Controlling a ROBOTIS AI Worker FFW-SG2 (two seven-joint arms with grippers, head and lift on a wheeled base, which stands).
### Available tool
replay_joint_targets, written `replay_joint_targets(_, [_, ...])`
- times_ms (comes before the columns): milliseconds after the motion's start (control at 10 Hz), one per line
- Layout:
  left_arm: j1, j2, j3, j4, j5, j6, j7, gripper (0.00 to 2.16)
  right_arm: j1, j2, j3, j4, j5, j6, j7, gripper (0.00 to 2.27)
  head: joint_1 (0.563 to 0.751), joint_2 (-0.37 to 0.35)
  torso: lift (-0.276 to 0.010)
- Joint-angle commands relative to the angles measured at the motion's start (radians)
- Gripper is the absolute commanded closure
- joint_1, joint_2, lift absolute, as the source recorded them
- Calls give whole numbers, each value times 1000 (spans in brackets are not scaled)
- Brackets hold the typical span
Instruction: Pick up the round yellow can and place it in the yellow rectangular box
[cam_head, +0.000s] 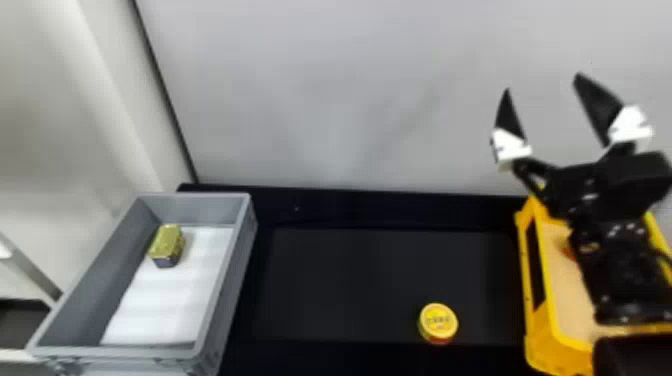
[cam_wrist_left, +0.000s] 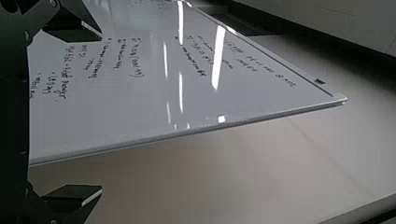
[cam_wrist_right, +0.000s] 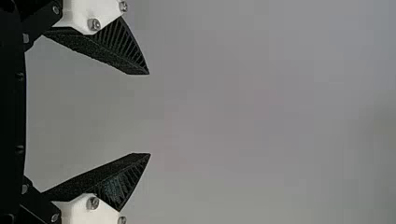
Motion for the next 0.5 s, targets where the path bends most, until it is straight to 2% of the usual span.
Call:
replay_joint_targets(0, [-2, -3, -2, 5, 1, 0, -1, 125, 56, 1, 54, 22, -30, 9, -3, 200, 694, 14, -90])
replay_joint_targets(400, [-2, -3, 0, 8, 1, 0, -4, 125, 142, 1, 112, 22, -73, 29, -40, 214, 694, 14, -90])
